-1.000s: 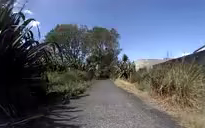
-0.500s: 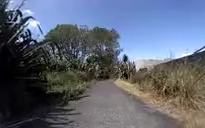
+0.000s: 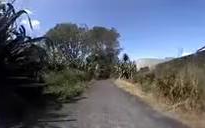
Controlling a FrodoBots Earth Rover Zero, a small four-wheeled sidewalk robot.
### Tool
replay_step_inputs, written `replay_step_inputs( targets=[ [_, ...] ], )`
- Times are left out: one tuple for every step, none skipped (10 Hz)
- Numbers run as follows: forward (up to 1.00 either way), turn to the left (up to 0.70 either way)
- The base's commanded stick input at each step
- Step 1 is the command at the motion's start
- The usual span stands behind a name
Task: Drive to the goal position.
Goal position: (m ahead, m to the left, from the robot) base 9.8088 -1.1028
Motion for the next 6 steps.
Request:
replay_step_inputs(
  targets=[
    [0.70, 0.00],
    [0.70, 0.11],
    [0.70, 0.23],
    [0.70, 0.00],
    [0.70, 0.00],
    [0.70, 0.00]
  ],
)
